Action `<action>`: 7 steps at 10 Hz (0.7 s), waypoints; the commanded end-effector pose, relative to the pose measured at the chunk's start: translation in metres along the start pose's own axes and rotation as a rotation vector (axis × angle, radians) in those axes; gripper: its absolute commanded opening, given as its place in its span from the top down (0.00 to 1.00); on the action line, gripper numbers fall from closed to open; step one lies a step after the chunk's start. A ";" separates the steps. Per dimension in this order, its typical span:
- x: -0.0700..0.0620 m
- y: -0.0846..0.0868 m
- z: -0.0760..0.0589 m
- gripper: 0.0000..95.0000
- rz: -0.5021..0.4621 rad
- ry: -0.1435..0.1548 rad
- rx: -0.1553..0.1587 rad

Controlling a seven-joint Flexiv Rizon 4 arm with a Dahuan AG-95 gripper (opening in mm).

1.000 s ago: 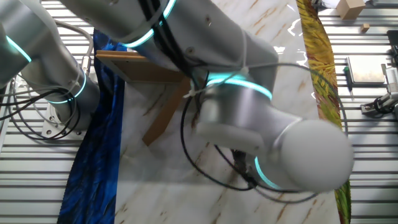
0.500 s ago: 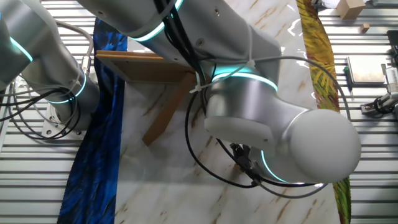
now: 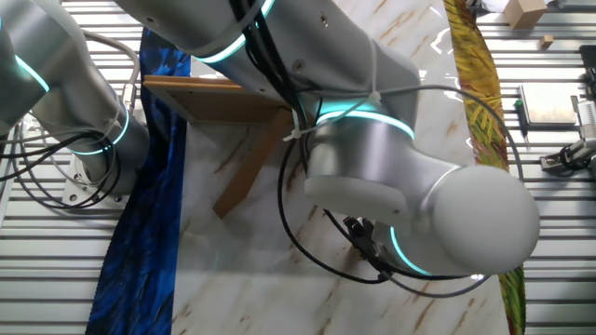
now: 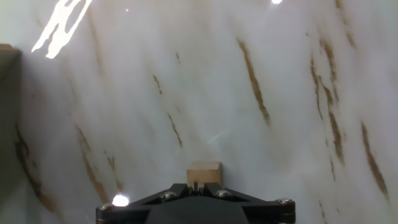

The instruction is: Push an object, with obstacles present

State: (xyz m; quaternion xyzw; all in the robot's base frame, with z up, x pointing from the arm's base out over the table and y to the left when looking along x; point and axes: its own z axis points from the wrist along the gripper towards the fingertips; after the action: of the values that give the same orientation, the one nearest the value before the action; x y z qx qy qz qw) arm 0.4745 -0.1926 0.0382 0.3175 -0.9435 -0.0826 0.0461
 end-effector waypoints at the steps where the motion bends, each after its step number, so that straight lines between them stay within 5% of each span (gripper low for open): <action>1: 0.000 0.000 0.000 1.00 0.006 0.011 0.006; 7: 0.000 0.000 0.000 1.00 0.032 0.027 0.018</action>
State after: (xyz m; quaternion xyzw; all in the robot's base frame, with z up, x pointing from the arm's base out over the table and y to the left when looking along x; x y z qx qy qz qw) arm 0.4737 -0.1926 0.0386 0.3050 -0.9481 -0.0694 0.0576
